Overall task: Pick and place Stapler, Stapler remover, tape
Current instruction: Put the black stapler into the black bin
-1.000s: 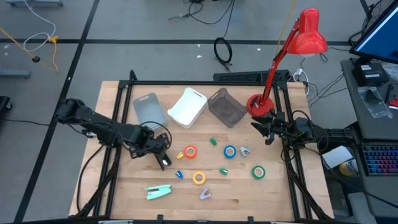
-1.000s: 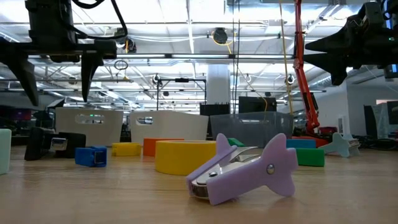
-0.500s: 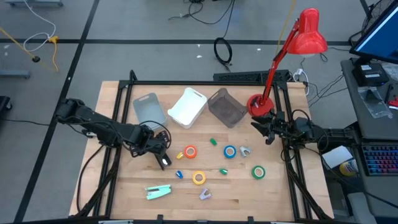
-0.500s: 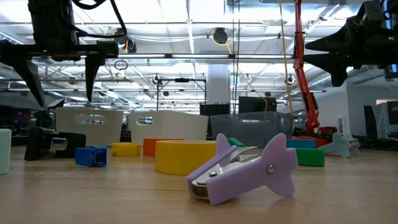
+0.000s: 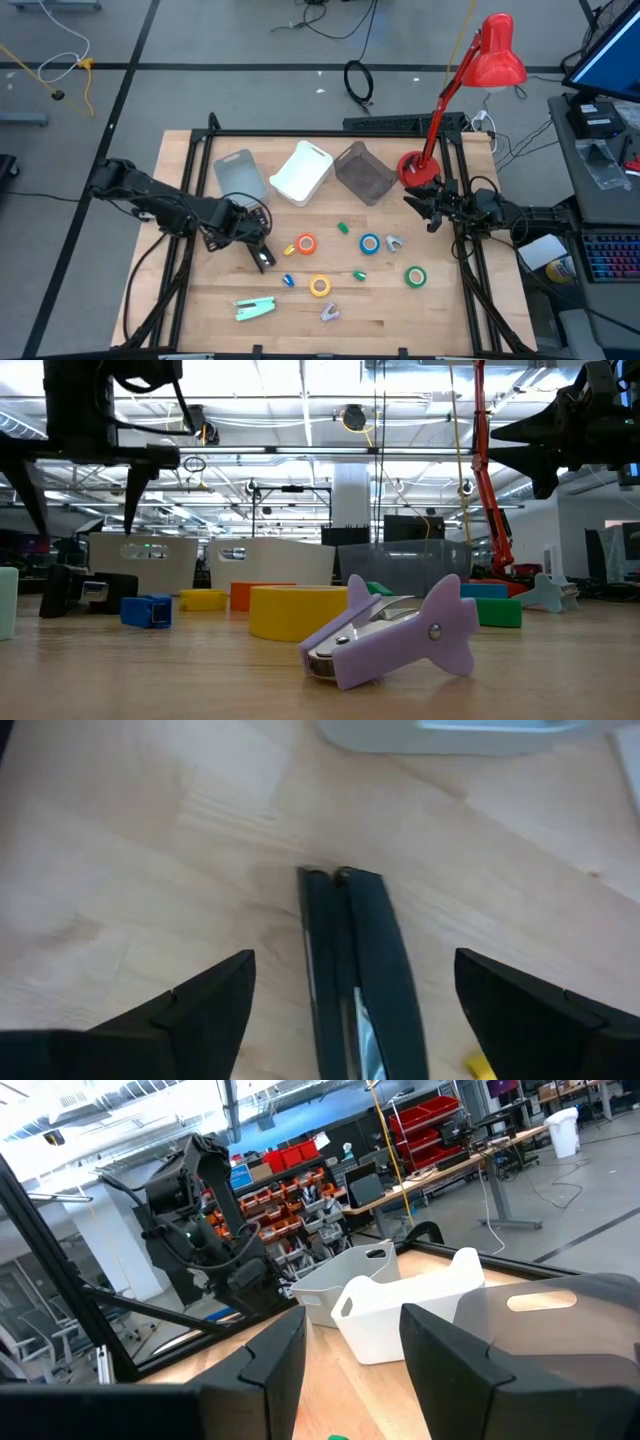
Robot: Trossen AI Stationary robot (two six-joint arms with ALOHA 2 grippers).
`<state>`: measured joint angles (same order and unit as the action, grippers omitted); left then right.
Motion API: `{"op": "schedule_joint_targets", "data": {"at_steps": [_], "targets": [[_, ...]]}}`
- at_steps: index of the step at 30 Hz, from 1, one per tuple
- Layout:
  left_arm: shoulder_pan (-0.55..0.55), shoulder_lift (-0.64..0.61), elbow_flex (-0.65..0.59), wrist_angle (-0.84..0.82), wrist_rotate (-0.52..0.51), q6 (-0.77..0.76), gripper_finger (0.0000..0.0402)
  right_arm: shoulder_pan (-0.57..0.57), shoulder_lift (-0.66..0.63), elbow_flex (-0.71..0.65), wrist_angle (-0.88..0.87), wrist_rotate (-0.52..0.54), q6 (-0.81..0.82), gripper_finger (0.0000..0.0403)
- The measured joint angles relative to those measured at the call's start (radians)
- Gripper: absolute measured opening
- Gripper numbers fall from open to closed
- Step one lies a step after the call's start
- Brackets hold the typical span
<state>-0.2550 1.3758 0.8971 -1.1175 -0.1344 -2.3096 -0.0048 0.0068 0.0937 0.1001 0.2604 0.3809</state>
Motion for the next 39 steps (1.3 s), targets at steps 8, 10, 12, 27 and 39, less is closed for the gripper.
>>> {"op": "schedule_joint_targets", "data": {"at_steps": [8,10,12,27,39], "targets": [[0.001,0.0,-0.059,0.075,0.027,-0.031,0.0397,0.0,0.0,0.0,0.0,0.0,0.0,0.0155],[0.003,0.0,-0.065,0.083,0.024,-0.032,0.0392,0.0,0.0,0.0,0.0,0.0,0.0,0.0155],[0.01,0.0,-0.072,0.101,0.021,-0.027,0.0388,0.0,0.0,0.0,0.0,0.0,0.0,0.0155],[0.107,0.001,-0.127,0.186,-0.011,0.12,0.0385,0.0,0.0,0.0,0.0,0.0,0.0,0.0155],[0.111,0.052,-0.127,0.196,0.031,0.107,0.0382,0.0,0.0,0.0,0.0,0.0,0.0,0.0155]]}}
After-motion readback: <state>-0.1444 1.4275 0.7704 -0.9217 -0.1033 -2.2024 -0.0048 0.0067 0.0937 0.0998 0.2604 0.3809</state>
